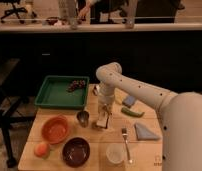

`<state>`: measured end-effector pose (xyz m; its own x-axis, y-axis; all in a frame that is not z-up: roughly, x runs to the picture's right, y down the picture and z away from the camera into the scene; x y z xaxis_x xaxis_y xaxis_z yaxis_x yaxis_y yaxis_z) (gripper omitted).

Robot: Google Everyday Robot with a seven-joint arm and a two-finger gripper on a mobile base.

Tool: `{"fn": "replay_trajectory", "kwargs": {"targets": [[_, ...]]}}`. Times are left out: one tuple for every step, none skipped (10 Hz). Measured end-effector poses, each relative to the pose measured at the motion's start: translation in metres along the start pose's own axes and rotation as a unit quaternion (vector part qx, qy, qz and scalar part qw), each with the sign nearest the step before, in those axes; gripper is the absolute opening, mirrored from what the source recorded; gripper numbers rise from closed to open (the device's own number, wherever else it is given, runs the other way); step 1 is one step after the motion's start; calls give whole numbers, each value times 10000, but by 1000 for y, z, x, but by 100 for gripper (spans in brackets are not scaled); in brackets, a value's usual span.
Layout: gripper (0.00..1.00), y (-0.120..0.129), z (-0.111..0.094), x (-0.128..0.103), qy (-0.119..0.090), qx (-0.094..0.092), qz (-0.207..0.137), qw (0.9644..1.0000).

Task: Place eraser in metal cup

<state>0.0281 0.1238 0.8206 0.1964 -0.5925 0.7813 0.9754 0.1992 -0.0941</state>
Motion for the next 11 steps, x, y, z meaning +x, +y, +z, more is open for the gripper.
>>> {"fn": "replay_trajectory", "kwargs": {"targets": [[0,-3,-3,0,27,-1,-33,10000],[0,-4,-5,-1,47,-8,-51,10000],[0,-4,-9,-3,76,-12,-74,9999],[0,-6,-12,-5,99,-20,-99,9999],[0,-7,-14,-6,114,-27,-121,9999],[0,-9,-16,-8,132,-35,-146,9998],[0,-12,-19,-10,159,-39,-185,9997],[0,-13,-21,-12,178,-44,-214,9996],[0,-15,-22,-13,193,-45,-237,9995],[0,-17,-24,-14,201,-50,-264,9994],[0,-19,-24,-16,202,-54,-302,9993]]}}
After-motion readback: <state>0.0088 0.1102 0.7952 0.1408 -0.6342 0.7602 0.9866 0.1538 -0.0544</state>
